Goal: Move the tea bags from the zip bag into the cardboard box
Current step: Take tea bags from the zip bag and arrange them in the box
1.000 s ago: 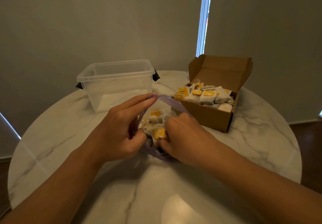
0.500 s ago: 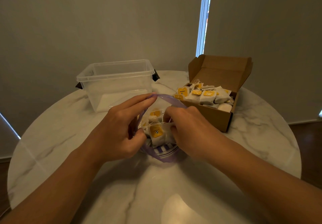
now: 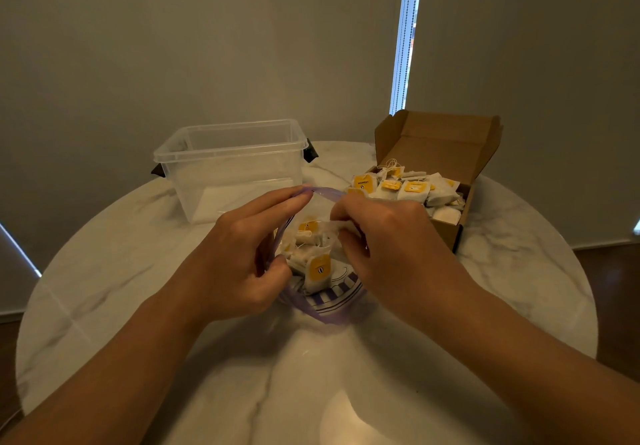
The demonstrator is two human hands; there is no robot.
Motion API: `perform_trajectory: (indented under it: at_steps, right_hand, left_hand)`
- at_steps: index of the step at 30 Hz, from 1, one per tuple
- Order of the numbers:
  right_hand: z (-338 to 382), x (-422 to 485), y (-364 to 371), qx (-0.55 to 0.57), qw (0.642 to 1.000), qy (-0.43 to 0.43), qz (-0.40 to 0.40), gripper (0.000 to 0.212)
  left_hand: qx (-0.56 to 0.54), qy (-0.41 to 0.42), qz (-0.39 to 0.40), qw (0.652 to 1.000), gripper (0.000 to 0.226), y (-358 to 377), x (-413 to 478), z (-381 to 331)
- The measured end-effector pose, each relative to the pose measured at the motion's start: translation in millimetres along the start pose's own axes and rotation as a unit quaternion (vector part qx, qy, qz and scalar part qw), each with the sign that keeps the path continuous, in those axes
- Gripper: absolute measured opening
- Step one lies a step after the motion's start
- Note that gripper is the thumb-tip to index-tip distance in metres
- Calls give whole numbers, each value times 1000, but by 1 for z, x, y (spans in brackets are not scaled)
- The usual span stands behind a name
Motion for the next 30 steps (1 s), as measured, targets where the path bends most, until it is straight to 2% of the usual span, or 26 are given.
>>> perform_trajectory:
  at_steps: [3,8,13,16,20,23,27,30]
  right_hand:
    - [0,-2,4,-17,1000,-9,10,24]
    - [-3,-2,-18,43,992,-42,-108,14]
    - [-2,0,-20,47,992,-43,-112,14]
    - [2,-1,-8,0,992,-59,-110,12]
    - [4,-1,26,-94,994,-53,-21,27]
    - [1,1,43,-90,994,-12,56,37]
    - [-3,6,43,-17,992,23,123,29]
    - [-5,7,33,15,993,19,113,19]
  left_hand:
    - [7,4,0,1000,67,0,0,0]
    - [5,1,1,1000,68,-1,0,1]
    - [8,2,0,1000,67,0,1,0]
    - [6,1,-3,1000,67,-1,0,0]
    - [8,1,-2,1000,66,0,1,-2]
    - [10,-4,-3,1000,67,0,1,0]
    - [3,2,-5,1000,66,-1,2,-3]
    - [4,2,-7,1000,66,-2,2,-3]
Point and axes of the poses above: each hand's wrist, its own x-axis towards the middle knuckle, its own y-axis out of the palm, z = x × y, the point moved 7 cm from there along x, towards the middle knuckle, and after that the axes turned 9 degrees about y, right-handed, at the moved point
